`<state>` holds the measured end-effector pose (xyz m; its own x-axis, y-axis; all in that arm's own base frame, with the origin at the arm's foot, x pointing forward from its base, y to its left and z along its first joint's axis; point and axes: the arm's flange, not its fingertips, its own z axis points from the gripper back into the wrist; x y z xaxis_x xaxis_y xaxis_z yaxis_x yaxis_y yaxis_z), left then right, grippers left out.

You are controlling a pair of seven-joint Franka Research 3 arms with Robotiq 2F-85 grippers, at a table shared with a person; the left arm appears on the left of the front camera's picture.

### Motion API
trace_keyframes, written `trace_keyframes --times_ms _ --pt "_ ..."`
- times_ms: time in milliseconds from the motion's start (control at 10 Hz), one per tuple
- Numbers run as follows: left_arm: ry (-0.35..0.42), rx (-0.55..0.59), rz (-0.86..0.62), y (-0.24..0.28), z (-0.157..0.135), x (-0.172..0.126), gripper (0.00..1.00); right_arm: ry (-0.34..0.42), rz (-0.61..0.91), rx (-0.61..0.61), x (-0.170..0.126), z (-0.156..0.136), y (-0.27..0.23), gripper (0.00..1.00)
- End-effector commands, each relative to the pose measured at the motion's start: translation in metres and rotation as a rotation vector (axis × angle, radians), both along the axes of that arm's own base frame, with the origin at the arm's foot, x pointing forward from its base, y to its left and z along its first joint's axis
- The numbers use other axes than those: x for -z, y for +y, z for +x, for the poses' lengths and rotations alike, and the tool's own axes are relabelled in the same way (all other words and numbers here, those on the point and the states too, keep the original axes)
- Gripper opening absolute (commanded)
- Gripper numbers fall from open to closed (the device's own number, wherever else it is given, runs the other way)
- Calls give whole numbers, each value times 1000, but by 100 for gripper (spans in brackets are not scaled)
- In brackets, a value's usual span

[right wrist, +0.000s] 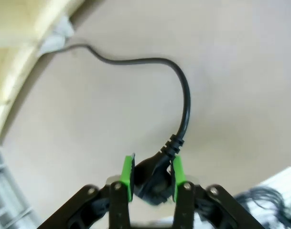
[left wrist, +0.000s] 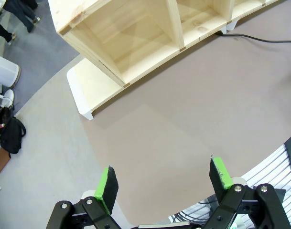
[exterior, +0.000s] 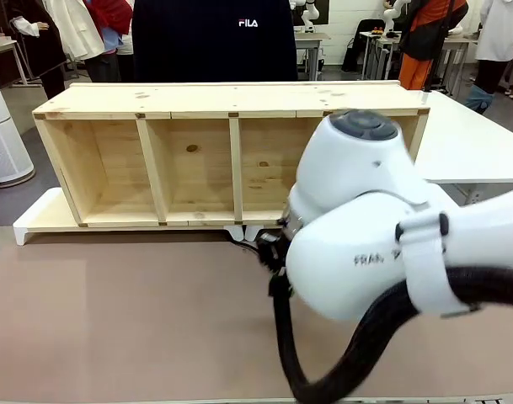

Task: Perform cable management.
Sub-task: Pull the grasped Power Cable to the location of the Power Strip.

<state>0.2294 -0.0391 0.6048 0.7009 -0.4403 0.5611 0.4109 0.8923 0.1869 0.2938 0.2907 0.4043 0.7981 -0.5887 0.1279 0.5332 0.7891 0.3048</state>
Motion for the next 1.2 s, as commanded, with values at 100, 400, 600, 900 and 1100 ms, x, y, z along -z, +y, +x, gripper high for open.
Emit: trace_keyframes --times_ms 100,400,600,900,1100 --pt "-9 3 -8 -1 1 -1 100 41 35 219 31 -6 -136 39" --pt "-9 3 -8 -1 1 -1 100 72 121 438 29 15 -229 39" --pt "-9 3 -8 -1 1 -1 100 54 173 534 20 12 -268 39" --pt "-9 3 -8 -1 1 -1 100 4 168 600 15 22 -293 39" --pt "-9 3 -8 -1 1 -1 100 -65 124 651 8 35 -308 39"
